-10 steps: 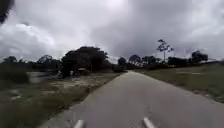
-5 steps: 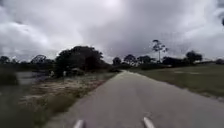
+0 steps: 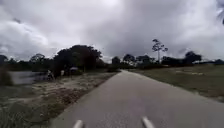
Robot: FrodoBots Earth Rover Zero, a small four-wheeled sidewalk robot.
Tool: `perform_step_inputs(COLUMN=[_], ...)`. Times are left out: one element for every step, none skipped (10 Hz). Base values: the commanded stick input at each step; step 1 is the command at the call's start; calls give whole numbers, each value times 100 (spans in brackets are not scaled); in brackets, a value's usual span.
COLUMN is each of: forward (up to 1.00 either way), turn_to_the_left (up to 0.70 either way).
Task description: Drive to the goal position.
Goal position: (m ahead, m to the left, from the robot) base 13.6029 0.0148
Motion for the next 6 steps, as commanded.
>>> perform_step_inputs(forward=[85, 85, 85, 85, 85, 85], turn_to_the_left=[-27, -34, -34, -34, -34, -19])
